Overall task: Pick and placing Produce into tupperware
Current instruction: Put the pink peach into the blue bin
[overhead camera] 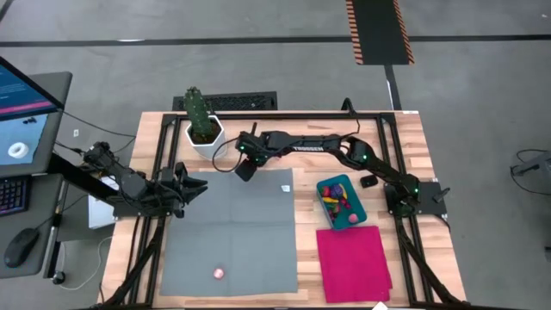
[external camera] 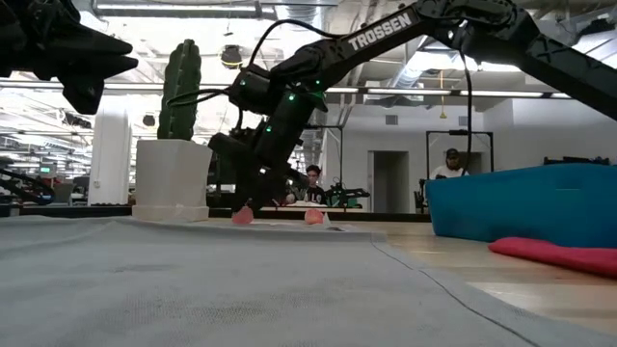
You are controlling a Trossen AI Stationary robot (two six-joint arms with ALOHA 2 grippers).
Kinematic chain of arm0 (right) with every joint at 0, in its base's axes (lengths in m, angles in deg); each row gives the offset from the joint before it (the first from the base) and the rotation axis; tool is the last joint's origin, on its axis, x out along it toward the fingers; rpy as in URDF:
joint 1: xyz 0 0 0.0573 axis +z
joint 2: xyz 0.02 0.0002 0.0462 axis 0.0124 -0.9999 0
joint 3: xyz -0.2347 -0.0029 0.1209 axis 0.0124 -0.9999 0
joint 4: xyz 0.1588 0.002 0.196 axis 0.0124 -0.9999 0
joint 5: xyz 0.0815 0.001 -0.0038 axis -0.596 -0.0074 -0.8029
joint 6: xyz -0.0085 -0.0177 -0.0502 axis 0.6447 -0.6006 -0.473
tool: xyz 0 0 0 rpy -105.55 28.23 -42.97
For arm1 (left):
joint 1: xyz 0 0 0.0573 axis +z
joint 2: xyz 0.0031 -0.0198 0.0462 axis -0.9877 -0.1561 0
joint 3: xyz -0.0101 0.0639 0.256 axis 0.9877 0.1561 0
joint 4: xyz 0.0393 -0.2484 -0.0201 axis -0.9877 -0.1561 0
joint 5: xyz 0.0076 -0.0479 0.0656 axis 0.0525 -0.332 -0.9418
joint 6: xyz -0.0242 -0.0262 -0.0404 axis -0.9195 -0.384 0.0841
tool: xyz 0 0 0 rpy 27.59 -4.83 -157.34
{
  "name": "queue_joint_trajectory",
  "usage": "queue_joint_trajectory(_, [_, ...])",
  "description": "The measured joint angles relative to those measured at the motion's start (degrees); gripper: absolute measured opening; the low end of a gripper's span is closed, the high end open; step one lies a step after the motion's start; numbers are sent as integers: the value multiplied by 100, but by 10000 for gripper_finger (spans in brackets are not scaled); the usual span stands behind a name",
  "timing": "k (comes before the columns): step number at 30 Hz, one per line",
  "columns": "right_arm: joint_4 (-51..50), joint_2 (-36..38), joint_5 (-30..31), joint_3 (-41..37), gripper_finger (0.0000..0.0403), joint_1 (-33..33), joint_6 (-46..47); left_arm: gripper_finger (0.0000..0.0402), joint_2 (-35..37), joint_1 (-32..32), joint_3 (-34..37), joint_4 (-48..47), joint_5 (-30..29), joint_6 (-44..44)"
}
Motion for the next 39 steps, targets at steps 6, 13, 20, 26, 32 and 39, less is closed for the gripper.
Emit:
queue_joint_trajectory(6, [-134,0,-2,10,83,0,-148,87,0,0,2,0,7,-4])
queue_joint_trajectory(13, [-166,15,5,10,86,52,-157,87,0,0,1,-2,5,-7])
queue_joint_trajectory(20, [-349,15,-4,277,83,86,-214,87,2,0,0,-2,-6,-9])
queue_joint_trajectory(26, [-499,20,-147,754,83,108,-290,87,0,0,2,-4,-15,-11])
queue_joint_trajectory(32, [-910,22,-146,1058,82,152,-436,87,0,0,2,-46,-12,-13])
queue_joint_trajectory(39, [-1547,131,-186,1278,82,195,-827,87,0,-1,2,-15,59,-4])
